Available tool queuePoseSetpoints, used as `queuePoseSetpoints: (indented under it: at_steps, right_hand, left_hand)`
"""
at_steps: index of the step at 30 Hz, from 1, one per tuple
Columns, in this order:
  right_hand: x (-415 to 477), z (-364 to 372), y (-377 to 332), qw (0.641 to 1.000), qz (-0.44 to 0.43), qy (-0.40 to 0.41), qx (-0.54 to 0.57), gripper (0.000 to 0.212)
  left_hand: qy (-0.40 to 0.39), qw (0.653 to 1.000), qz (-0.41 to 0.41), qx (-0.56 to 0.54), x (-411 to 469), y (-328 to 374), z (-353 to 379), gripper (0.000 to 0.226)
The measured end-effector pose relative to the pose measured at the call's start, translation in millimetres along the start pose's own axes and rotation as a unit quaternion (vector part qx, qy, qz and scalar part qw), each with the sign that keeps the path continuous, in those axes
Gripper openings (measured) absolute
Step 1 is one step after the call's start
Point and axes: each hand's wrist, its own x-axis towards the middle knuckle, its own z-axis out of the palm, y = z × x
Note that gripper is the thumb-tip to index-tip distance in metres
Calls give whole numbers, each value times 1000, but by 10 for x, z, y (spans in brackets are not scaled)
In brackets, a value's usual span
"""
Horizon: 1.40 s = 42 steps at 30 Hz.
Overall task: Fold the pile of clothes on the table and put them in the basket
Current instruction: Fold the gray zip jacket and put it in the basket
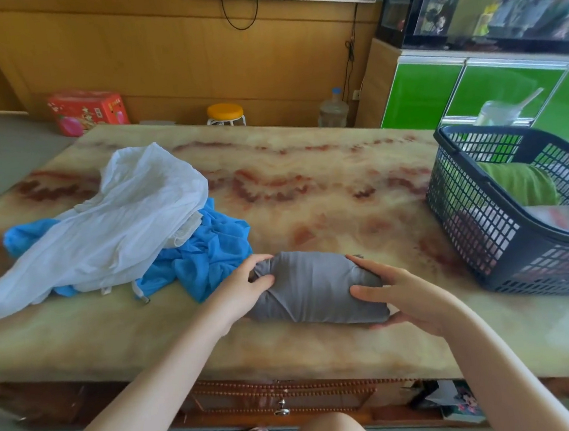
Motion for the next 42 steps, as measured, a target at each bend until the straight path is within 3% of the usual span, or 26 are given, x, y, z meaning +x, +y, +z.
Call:
queuePoseSetpoints:
  at_steps: [3, 7, 16, 25, 29, 34, 42]
  right_hand:
    - [43, 9, 14, 1000, 10, 4, 4, 55]
    - [73, -10, 11, 1000, 17, 4, 9, 54]
    - [29, 2, -19, 999, 11, -16, 45, 65]
    - [-180, -278, -555, 996, -68, 49, -4, 66]
    - [-275, -754, -1072, 989, -112, 91, -44, 71]
    - [-377, -1522, -1601, 979, -126, 135, -85, 69]
    - [-189, -2979, -1644, 978, -85, 186, -26, 77]
  left_hand:
    - [-61, 989, -82, -109, -31, 64, -106, 33]
    - [-105, 977, -100, -159, 4, 62, -175, 42]
    - [-11, 990, -42, -134, -35, 10, -37, 36]
    - [33, 991, 66, -114, -155, 624, -85, 36]
    - [67, 982, 125, -125, 0, 1238, -16, 38]
    - [46, 973, 168, -150, 366, 2029, 305, 43]
    - [34, 970, 189, -149, 1246, 2992, 1533, 46]
